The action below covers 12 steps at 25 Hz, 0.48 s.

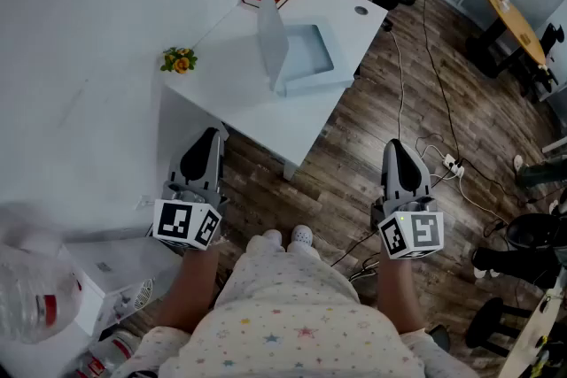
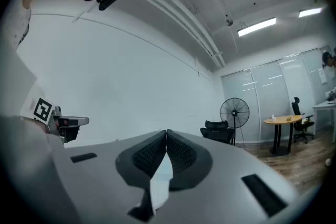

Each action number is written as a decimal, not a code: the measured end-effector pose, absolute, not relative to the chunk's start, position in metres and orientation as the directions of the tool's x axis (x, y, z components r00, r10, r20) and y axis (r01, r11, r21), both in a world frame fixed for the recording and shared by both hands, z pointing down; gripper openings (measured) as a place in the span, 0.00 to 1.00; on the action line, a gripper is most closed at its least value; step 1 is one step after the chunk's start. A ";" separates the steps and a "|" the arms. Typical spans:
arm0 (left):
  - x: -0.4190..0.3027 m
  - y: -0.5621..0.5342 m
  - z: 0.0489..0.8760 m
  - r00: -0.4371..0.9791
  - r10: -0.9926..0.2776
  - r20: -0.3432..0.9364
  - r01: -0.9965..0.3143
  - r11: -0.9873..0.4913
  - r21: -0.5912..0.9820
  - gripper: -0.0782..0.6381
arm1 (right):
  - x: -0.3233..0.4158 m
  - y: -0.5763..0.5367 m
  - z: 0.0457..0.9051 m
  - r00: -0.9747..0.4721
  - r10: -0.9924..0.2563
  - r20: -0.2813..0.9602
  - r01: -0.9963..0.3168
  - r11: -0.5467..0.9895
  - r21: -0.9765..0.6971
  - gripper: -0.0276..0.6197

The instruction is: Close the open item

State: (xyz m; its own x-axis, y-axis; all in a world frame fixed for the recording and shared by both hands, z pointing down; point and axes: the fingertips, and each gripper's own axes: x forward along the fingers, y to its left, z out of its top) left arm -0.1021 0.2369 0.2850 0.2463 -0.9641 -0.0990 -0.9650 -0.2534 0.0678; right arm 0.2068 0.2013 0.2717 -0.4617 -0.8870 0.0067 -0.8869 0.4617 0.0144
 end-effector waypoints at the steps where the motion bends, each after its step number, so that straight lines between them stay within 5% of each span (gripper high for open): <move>1: -0.103 0.238 0.285 0.248 -0.964 -0.097 -0.965 -0.255 0.065 0.15 | 0.207 0.203 0.272 -0.455 -0.890 0.009 -0.890 0.456 0.013 0.05; 12: -0.108 0.252 0.285 0.258 -0.961 -0.096 -0.962 -0.265 0.067 0.15 | 0.201 0.216 0.271 -0.454 -0.891 -0.002 -0.891 0.454 -0.014 0.05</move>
State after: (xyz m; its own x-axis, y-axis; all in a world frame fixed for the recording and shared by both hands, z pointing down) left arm -0.1077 0.2524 0.2850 0.2580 -0.9614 -0.0956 -0.9620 -0.2648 0.0672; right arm 0.2010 0.2158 0.2707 -0.4540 -0.8910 -0.0015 -0.8909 0.4540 -0.0143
